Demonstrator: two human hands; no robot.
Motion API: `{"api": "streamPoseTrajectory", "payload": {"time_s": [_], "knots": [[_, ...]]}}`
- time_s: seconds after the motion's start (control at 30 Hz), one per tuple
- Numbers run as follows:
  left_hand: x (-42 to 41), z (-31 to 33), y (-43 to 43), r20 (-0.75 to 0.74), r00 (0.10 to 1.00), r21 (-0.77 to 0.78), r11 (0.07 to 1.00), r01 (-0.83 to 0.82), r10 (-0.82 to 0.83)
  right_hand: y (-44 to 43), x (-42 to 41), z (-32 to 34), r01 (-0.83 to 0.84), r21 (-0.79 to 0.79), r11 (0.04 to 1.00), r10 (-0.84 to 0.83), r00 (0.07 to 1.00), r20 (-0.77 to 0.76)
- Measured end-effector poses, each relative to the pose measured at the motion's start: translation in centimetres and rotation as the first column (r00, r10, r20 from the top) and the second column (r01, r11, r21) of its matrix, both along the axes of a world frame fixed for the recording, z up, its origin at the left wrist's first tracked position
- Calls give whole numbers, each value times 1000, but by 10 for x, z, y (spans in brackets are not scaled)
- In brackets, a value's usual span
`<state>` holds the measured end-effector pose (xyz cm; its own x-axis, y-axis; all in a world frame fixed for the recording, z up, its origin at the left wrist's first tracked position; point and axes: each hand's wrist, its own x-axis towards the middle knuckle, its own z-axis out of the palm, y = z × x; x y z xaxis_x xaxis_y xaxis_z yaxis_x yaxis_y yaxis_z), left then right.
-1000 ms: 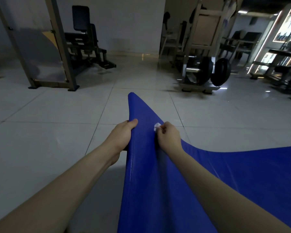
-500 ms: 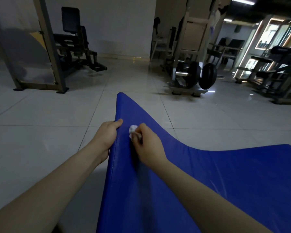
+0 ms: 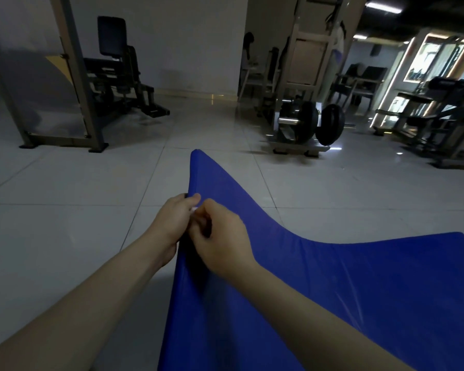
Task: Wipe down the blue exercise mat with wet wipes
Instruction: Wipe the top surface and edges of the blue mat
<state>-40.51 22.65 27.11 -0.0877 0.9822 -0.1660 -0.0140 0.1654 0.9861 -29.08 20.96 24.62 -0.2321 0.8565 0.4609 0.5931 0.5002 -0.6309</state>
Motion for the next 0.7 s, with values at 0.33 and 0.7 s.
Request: {"api": "streamPoseTrajectory", "payload": {"time_s": [0.33, 0.7], "knots": [[-4, -6, 7, -11, 999, 66, 997, 39, -39, 96, 50, -41, 322, -254, 912, -362, 922, -133], [-4, -7, 6, -10, 998, 77, 995, -61, 62, 29, -3, -7, -84, 237, 968, 88, 996, -7]]}}
